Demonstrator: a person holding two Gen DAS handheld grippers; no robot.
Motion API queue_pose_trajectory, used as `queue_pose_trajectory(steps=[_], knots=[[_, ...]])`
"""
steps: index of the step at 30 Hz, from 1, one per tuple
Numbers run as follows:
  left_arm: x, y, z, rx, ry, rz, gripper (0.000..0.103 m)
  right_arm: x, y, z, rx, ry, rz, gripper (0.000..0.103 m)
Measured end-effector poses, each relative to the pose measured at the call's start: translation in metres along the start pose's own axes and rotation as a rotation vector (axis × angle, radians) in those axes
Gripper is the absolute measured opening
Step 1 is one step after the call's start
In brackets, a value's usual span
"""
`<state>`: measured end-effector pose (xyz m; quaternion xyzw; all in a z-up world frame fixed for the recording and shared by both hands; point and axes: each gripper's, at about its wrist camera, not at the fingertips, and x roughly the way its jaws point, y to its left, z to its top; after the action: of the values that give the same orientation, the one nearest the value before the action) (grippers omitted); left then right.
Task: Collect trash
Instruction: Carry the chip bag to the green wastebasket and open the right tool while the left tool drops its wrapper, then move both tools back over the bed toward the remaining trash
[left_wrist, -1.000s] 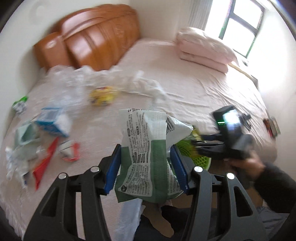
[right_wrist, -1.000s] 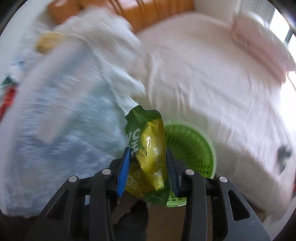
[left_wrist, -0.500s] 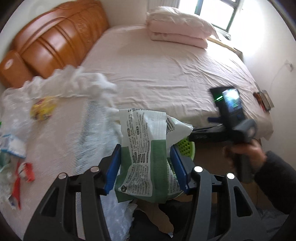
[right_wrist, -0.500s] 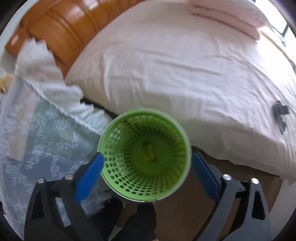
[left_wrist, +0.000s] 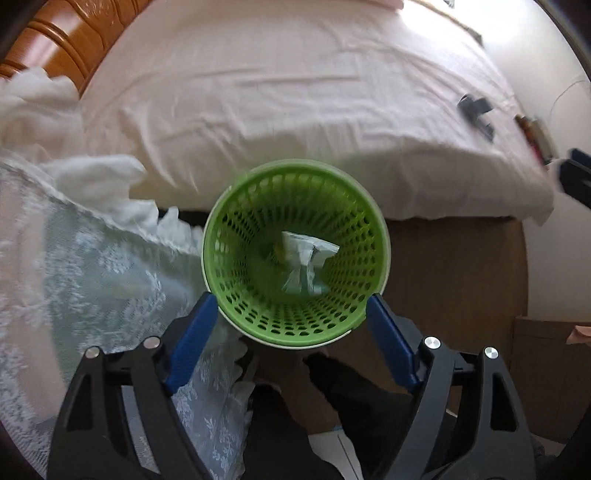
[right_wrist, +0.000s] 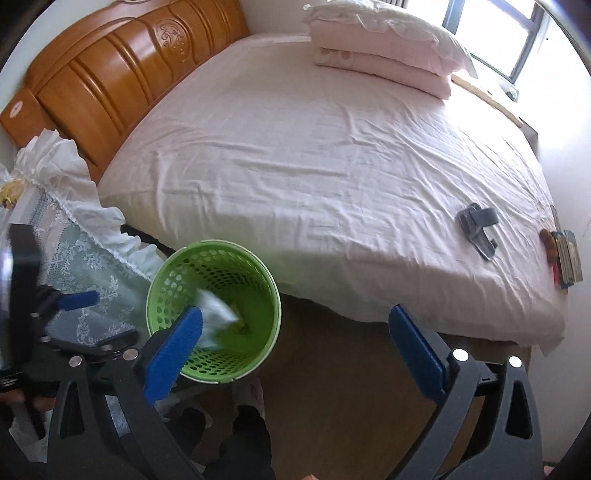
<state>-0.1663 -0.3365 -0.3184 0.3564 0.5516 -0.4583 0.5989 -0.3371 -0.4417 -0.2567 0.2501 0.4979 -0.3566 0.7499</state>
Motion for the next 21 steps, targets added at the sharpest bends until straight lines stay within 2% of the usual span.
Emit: queue_pose_trajectory(steps=[4,10,13,17,21], knots=[[-0.011,0.002,0.002,-0.022,-0.031,-0.003,0.079,-0.006,0.004,-0.002,-0.009,0.004,0.012,0.1],[-0.092,0.022,-0.002,-0.081,-0.183,0.05,0.079,-0.036,0.034,0.016,-0.051,-0.051,0.049,0.1],[-0.14,0.04,-0.01,-0.136,-0.276,0.092,0.086,-0.063,0.058,0.033,-0.099,-0.108,0.083,0.1],[-0.211,0.068,-0.038,-0.221,-0.417,0.18,0.088,-0.104,0.102,0.055,-0.194,-0.206,0.133,0.101],[-0.261,0.1,-0.075,-0.338,-0.506,0.244,0.091,-0.139,0.158,0.074,-0.297,-0.283,0.234,0.101]])
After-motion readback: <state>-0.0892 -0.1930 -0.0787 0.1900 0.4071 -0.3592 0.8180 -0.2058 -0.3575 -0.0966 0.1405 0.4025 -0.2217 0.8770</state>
